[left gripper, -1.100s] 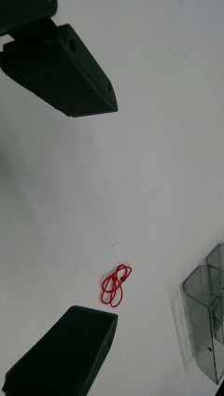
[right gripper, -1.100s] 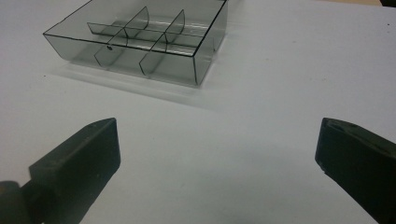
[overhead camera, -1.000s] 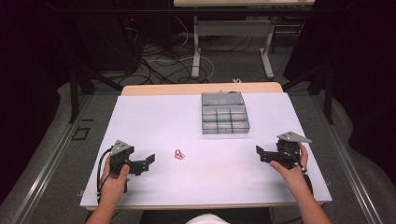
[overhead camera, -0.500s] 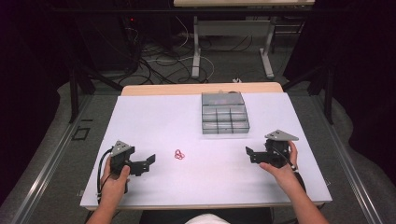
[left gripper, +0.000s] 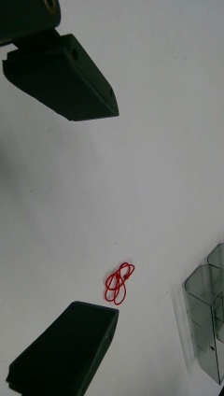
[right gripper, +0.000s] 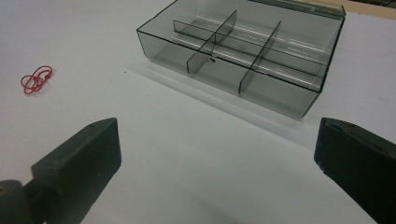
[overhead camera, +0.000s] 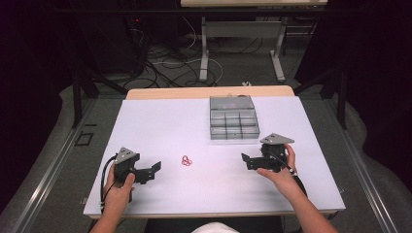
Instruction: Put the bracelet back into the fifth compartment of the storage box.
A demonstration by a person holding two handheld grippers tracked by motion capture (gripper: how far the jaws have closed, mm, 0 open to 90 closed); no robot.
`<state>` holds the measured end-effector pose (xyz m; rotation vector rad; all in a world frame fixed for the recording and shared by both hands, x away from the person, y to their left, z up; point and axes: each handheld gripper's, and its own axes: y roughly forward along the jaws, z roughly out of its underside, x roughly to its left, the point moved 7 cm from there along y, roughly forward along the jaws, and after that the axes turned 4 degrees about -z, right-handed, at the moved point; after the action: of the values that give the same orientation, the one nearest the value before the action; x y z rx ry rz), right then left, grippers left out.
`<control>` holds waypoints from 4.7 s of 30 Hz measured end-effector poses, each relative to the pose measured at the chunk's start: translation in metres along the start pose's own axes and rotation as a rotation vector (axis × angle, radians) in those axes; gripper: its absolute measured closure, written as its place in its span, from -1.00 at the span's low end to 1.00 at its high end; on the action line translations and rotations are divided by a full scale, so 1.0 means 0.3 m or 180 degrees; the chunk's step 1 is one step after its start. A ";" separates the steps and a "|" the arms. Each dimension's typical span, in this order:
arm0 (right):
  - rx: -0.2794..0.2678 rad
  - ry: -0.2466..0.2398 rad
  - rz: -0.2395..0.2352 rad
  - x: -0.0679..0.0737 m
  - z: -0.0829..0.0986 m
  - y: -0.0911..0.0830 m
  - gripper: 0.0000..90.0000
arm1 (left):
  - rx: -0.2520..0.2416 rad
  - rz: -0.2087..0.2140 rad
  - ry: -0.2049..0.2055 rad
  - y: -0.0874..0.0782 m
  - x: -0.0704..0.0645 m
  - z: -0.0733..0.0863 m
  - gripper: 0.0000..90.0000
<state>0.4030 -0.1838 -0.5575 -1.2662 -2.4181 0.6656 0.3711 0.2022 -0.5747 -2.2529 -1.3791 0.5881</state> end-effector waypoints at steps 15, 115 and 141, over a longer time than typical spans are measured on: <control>0.0086 -0.0144 -0.0160 0.102 -0.052 0.070 -0.98 | -0.0039 -0.0185 0.0011 -0.003 0.015 -0.007 -0.95; 0.1318 0.0190 -0.1137 0.471 -0.085 0.481 0.64 | 0.0104 -0.0188 -0.0064 0.013 0.026 0.010 -0.92; 0.1258 0.0255 -0.1150 0.487 -0.081 0.492 0.96 | 0.0107 -0.0193 -0.0044 0.017 0.026 0.011 -0.90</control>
<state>0.4344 0.0170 -0.6067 -0.6667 -2.2198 0.9028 0.3762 0.2076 -0.5812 -2.1766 -1.4282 0.6032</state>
